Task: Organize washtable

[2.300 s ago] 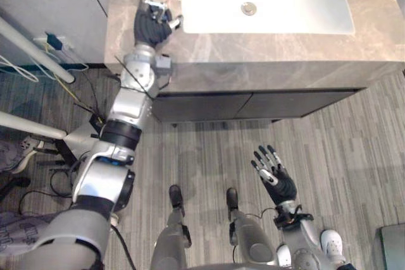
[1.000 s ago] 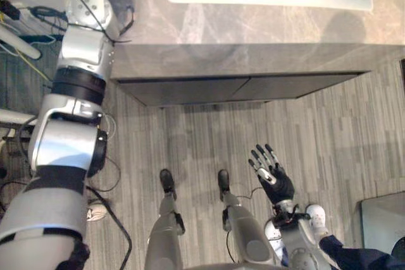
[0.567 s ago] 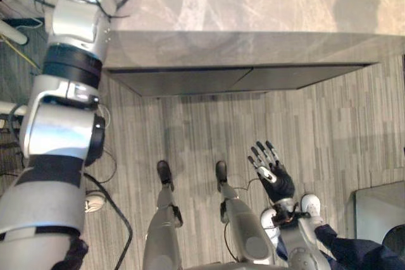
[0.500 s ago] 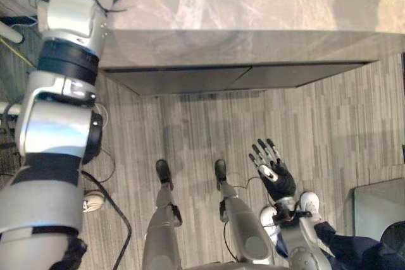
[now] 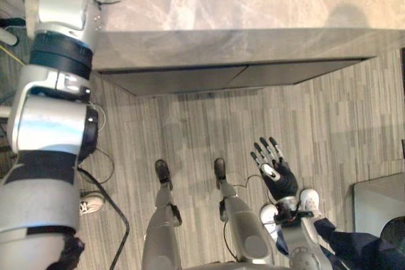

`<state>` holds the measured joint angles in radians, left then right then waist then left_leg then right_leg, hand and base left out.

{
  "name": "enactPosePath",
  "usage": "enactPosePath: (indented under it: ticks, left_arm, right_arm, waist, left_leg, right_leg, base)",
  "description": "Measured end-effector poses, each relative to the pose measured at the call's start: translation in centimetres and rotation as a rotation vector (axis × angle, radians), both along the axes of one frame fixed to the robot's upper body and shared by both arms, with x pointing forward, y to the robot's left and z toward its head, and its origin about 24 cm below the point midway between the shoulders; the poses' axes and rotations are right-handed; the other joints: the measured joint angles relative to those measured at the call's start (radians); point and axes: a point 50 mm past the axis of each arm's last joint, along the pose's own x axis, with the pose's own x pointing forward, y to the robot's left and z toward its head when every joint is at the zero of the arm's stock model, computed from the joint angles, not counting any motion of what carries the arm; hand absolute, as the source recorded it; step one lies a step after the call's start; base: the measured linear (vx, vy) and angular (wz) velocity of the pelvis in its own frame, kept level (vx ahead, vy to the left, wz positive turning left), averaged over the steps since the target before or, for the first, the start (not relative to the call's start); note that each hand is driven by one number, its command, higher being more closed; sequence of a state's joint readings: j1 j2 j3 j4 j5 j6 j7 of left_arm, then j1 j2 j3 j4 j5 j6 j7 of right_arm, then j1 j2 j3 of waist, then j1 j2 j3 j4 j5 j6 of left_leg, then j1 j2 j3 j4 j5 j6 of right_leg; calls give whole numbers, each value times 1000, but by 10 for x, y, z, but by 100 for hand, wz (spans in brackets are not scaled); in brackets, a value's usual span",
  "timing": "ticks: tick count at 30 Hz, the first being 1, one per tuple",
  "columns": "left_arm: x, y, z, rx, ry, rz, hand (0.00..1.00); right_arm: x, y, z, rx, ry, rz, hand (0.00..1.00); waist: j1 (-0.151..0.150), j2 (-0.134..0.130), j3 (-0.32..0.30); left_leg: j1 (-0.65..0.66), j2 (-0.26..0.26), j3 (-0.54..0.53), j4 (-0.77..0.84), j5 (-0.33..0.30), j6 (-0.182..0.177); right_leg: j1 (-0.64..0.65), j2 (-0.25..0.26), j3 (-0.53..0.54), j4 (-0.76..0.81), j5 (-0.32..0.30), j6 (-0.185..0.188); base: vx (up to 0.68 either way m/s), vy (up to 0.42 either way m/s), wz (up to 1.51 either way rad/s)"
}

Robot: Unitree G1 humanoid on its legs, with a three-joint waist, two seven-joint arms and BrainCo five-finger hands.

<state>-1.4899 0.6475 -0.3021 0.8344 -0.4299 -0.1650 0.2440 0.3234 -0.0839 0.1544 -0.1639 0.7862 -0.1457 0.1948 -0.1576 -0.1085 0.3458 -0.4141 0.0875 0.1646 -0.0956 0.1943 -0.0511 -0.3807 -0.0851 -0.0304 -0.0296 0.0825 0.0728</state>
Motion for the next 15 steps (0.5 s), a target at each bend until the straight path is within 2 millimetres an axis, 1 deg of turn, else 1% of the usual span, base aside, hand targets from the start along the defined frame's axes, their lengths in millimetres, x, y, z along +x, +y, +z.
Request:
enactPosePath:
  ticks: [1,3,5,7,10,12,13,15]
  left_arm:
    - [4,1,-9,0,24,3,100]
    - [5,3,-13,-5,33,4,100]
    - [6,4,-17,-22,37,-7,100]
    - [7,4,-22,-26,48,-8,100]
    - [11,6,-41,-27,84,-14,100]
    - [15,4,-57,-35,123,-40,100]
    - [16,3,-61,-37,129,-46,100]
    - [17,-5,-77,-30,151,-86,100]
  right_arm:
    - [0,0,-1,-1,2,0,0]
    - [0,0,-1,-2,3,1,0]
    - [-1,-1,-5,-4,22,-1,0]
    - [-1,-1,-8,-6,36,-2,0]
    - [0,-2,-8,-7,33,-5,0]
    - [2,-7,-6,-13,23,-24,0]
    - [3,-9,-5,-15,20,-28,0]
    - [4,-11,-5,-21,22,-34,0]
  waist:
    - [3,0,0]
    - [5,0,0]
    - [0,0,0]
    - [3,0,0]
    - [7,1,0]
    - [10,2,-1]
    - [9,2,-2]
    - [10,9,-5]
  left_leg:
    - [15,-1,-1,0,0,0]
    - [18,0,-6,0,0,0]
    - [21,1,-17,0,0,0]
    - [27,0,-23,0,0,0]
    - [54,-2,-25,0,0,0]
    - [76,-3,-29,0,-1,-1]
    - [80,-3,-30,0,-1,-1]
    - [95,-4,-40,0,-1,-1]
  right_leg:
    - [16,-1,-2,-2,0,0]
    - [23,0,-6,-5,0,0]
    - [31,1,-17,-5,0,0]
    - [39,1,-23,-5,0,0]
    - [68,-2,-25,-5,-1,0]
    - [93,-2,-28,-5,-2,0]
    - [97,-2,-29,-5,-2,0]
    - [115,-3,-40,-4,-2,1]
  base:
    - [-6,3,4]
    - [-29,0,6]
    - [-34,5,12]
    - [-28,12,9]
    - [-29,19,6]
    - [-29,20,7]
    - [-42,21,6]
    - [-42,23,11]
